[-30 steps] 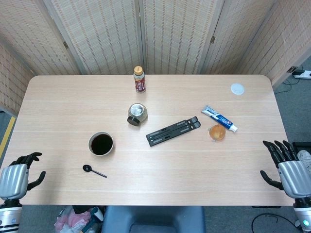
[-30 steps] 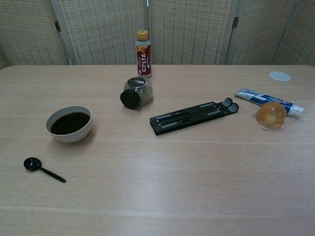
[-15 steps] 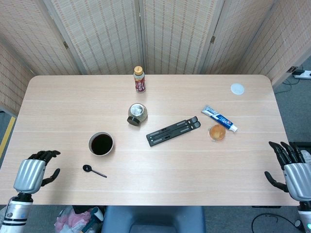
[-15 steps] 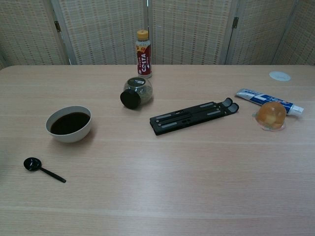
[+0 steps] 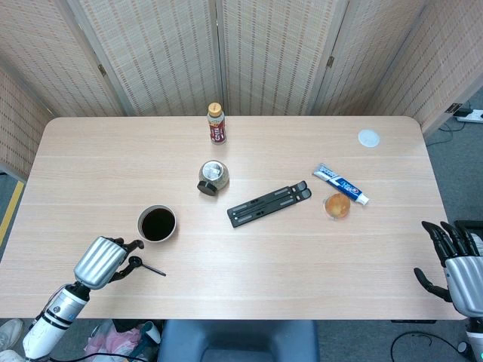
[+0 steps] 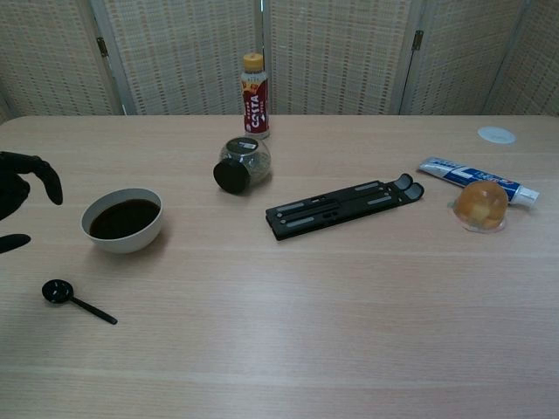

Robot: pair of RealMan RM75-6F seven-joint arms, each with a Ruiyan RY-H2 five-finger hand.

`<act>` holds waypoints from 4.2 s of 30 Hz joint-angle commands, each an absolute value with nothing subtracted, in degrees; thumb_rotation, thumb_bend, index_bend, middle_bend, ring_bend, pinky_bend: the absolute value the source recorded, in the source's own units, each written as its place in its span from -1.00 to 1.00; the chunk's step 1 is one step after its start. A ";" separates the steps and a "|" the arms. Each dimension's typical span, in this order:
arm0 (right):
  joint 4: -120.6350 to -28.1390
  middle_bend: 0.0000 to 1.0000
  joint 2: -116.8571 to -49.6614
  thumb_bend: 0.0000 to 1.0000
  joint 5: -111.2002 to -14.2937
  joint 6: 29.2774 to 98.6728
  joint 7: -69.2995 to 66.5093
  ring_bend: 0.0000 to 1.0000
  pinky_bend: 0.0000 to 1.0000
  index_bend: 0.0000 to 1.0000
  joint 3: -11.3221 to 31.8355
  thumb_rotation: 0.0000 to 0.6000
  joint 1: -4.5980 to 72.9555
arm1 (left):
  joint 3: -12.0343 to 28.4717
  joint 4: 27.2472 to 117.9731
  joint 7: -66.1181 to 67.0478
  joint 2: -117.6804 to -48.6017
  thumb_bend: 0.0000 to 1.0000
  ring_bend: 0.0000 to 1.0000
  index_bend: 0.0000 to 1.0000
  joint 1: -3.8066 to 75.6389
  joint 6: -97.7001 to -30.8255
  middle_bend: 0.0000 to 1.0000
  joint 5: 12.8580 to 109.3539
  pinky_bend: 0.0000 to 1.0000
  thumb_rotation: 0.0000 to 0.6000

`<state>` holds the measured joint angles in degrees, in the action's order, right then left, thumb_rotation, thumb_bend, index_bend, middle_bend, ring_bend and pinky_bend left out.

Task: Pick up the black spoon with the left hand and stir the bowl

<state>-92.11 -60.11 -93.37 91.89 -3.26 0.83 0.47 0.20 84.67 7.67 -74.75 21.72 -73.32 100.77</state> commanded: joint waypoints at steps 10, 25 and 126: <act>-92.16 -0.69 -59.76 -0.57 -92.86 92.56 -3.44 -0.79 -0.84 -0.96 0.67 1.00 -0.51 | -1.83 78.77 7.99 -80.63 -0.32 0.62 -0.07 28.06 -65.16 0.88 102.24 0.83 1.00; -91.87 -0.69 -59.95 -0.57 -92.51 92.40 -3.34 -0.79 -0.84 -0.96 0.71 1.00 -0.89 | -4.41 72.28 12.13 -85.14 -0.32 0.65 0.00 29.92 -60.93 0.91 100.79 0.86 1.00; -88.74 -0.67 -60.17 -0.57 -90.85 91.96 -6.72 -0.76 -0.84 -0.96 0.71 1.00 -2.52 | -4.72 85.96 54.50 -88.85 -0.14 0.68 0.19 33.58 -54.82 0.93 69.12 0.91 1.00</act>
<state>-88.74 -60.17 -90.86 91.96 -6.73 0.71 -2.52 -4.68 85.94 55.02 -88.95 33.67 -54.49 68.79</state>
